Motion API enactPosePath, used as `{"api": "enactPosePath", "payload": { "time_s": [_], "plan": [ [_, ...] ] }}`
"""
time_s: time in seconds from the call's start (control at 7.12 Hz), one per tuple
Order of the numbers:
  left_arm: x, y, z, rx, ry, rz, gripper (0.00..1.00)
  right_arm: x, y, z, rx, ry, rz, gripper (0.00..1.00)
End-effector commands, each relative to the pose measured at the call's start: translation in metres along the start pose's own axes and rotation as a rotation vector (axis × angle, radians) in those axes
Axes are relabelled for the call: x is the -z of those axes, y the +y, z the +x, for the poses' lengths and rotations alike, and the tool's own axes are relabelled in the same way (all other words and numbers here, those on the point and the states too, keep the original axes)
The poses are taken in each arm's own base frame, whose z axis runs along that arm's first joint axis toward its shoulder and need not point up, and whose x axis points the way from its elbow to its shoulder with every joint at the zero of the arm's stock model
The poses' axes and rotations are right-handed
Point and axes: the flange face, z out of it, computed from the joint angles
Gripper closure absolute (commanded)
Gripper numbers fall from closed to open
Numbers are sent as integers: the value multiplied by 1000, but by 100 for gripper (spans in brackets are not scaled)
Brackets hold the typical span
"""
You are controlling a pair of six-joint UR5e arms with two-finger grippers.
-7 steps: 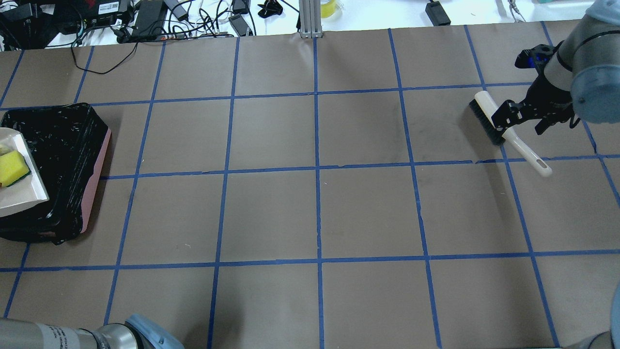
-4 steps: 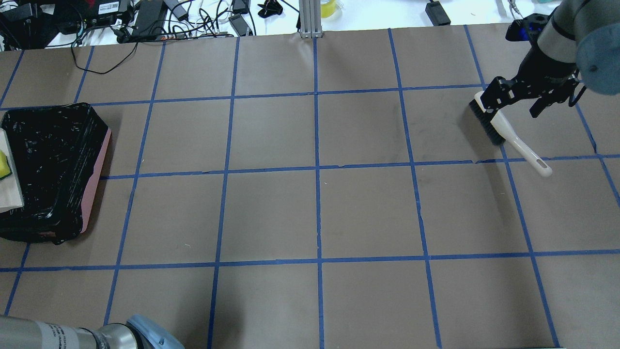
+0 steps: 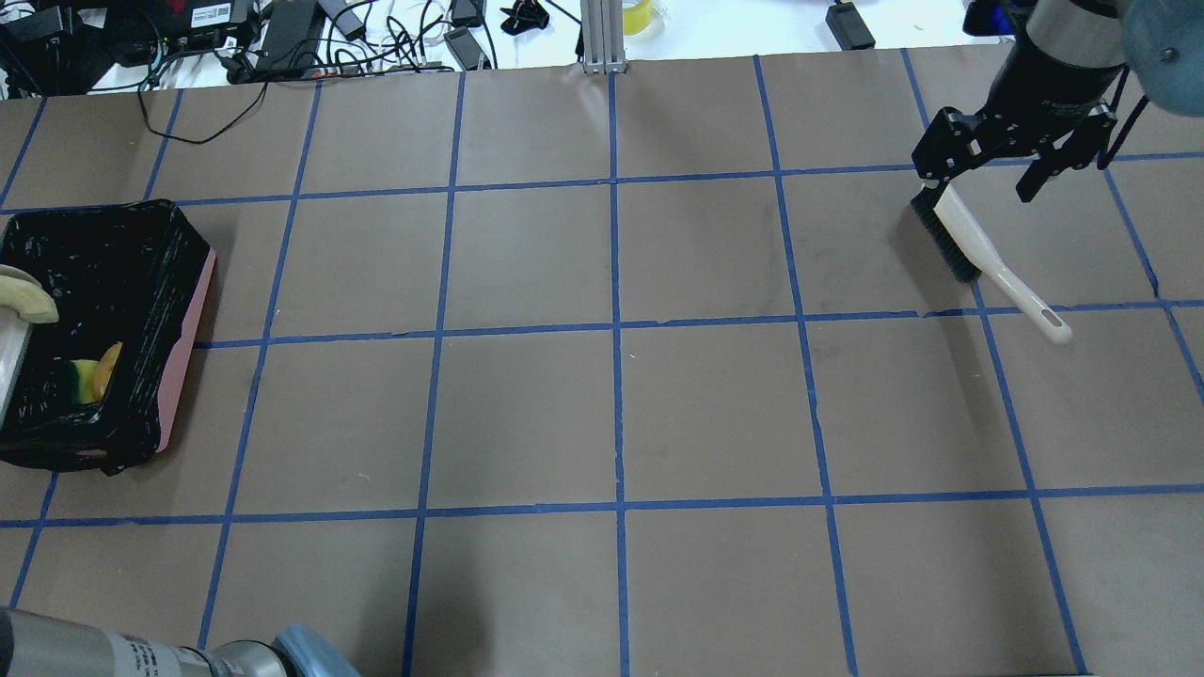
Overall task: Sweep and dump trash into bin
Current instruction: 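Tilt the dustpan over the bin while the right gripper releases the brush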
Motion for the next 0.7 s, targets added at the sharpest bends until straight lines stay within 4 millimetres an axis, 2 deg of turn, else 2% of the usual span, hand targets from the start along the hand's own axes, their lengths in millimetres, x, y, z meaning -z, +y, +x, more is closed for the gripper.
{"api": "enactPosePath", "payload": {
  "time_s": [0.0, 0.14, 0.42, 0.56],
  "plan": [
    [22, -29, -31, -156, -68, -201, 100, -1, 1, -1, 0, -2, -4, 0],
    [25, -36, -31, -162, -65, -212, 100, -1, 0, -2, 0, -5, -3, 0],
    [38, -36, -32, -168, -91, -205, 100, -1, 1, -3, 1, -6, -4, 0],
    [43, -45, -34, -192, -126, -127, 100, -1, 1, -2, 0, -7, -4, 0]
  ]
}}
